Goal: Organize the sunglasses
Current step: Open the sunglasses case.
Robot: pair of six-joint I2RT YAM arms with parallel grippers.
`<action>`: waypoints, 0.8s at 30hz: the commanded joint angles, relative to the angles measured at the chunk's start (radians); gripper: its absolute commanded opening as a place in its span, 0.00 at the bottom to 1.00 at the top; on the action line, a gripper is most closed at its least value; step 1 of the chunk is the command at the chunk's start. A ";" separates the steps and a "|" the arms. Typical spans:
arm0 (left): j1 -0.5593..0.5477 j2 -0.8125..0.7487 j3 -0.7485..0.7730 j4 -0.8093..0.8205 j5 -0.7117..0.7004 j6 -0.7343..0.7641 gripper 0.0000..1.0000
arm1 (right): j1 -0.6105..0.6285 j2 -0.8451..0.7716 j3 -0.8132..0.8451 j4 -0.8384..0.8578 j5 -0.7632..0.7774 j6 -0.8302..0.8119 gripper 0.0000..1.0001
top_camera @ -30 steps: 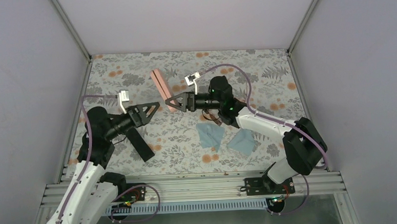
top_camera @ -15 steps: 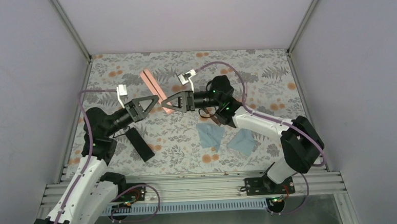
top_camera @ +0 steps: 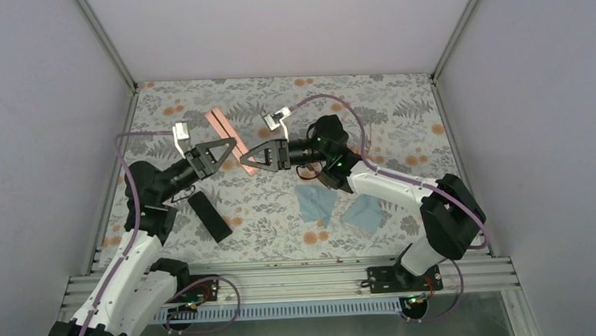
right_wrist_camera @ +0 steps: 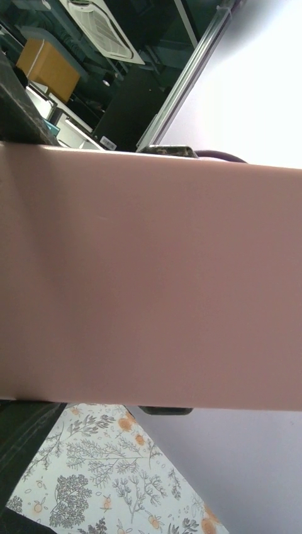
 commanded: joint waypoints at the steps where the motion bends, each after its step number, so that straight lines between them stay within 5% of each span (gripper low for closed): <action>1: -0.003 -0.004 0.010 0.011 0.001 0.015 0.74 | -0.003 -0.024 0.027 0.024 0.022 0.029 0.60; 6: -0.002 -0.004 0.034 -0.051 -0.005 0.061 0.64 | -0.010 -0.031 0.030 -0.020 0.045 0.039 0.63; 13: -0.002 -0.009 0.054 -0.076 0.017 0.090 0.55 | -0.038 -0.049 0.010 -0.126 0.122 -0.013 0.85; 21: -0.002 -0.023 0.081 -0.140 0.051 0.129 0.53 | -0.114 -0.048 -0.054 -0.118 0.130 -0.010 0.82; 24: -0.002 -0.029 0.086 -0.143 0.058 0.132 0.53 | -0.116 -0.055 -0.018 -0.263 0.179 -0.087 0.80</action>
